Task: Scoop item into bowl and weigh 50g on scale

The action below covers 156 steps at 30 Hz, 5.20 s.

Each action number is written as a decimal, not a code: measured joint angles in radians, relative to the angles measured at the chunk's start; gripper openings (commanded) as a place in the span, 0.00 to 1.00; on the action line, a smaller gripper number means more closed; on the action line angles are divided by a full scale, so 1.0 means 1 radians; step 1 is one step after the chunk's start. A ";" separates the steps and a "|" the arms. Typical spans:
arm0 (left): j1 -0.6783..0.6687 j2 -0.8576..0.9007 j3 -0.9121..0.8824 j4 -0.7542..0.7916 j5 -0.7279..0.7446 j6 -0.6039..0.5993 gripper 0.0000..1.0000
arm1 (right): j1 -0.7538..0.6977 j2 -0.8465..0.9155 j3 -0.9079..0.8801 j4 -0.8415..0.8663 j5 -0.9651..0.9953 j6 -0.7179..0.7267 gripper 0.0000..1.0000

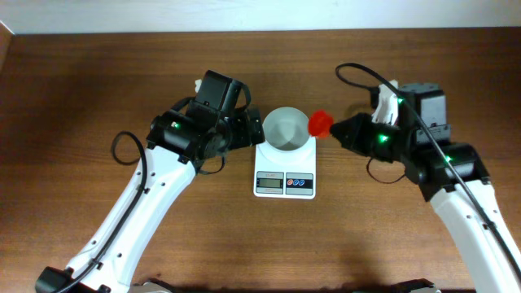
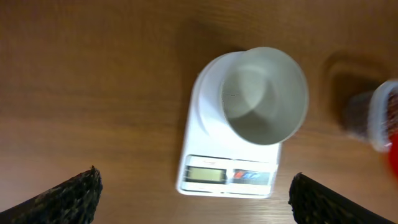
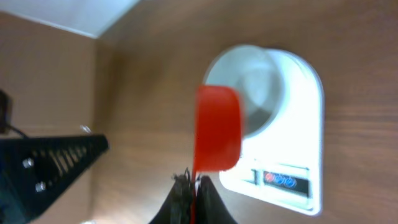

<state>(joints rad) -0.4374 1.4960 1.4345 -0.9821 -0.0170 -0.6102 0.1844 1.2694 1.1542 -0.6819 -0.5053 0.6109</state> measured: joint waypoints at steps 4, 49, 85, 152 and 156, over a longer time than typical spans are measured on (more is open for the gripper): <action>0.000 0.000 0.000 0.003 -0.041 0.253 0.65 | 0.000 -0.005 0.185 -0.320 0.153 -0.062 0.04; -0.322 0.257 -0.216 0.331 0.013 0.835 0.00 | 0.000 -0.010 0.342 -0.506 0.525 -0.087 0.04; -0.372 0.394 -0.217 0.366 -0.019 0.906 0.00 | 0.000 -0.002 0.342 -0.510 0.528 -0.096 0.04; -0.349 0.396 -0.221 0.388 -0.025 0.773 0.00 | 0.000 -0.002 0.342 -0.514 0.528 -0.099 0.04; -0.349 0.396 -0.221 0.388 -0.037 0.741 0.00 | 0.000 -0.002 0.342 -0.514 0.528 -0.099 0.04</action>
<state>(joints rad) -0.7860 1.8919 1.2133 -0.5938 -0.0544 0.1310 0.1844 1.2671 1.4963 -1.1961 0.0227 0.5121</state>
